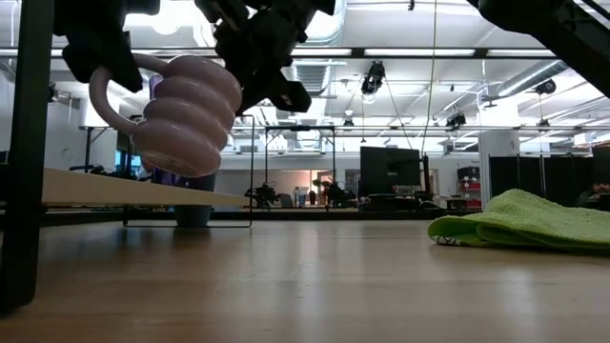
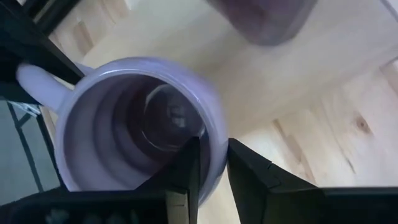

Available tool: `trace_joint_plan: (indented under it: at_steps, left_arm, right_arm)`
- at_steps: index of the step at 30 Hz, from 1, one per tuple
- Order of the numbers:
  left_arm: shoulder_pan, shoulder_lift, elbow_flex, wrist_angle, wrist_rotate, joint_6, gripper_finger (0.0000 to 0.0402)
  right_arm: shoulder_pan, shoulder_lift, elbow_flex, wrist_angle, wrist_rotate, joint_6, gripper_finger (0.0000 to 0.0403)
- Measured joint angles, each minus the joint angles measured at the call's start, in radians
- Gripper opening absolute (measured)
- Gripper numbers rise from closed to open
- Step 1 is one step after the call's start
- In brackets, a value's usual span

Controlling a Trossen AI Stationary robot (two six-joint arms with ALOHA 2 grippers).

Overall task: Stack small to large cups/mugs on shelf
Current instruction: Put purple mug on the shelf

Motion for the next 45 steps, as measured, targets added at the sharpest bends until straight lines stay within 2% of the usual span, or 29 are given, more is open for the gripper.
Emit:
trace_joint_plan:
  at_steps: [19, 31, 45]
  left_arm:
    - [-0.032, 0.016, -0.029, -0.027, 0.005, -0.062, 0.0033]
    - [-0.057, 0.054, -0.05, -0.025, 0.02, -0.105, 0.0033]
    - [-0.078, 0.065, -0.082, -0.042, 0.043, -0.12, 0.0033]
  right_arm:
    - [0.008, 0.001, -0.019, 0.074, 0.012, -0.006, 0.0066]
    - [0.026, 0.002, -0.035, 0.121, 0.055, 0.019, 0.0066]
    - [0.037, 0.002, -0.046, 0.157, 0.036, 0.04, 0.0101]
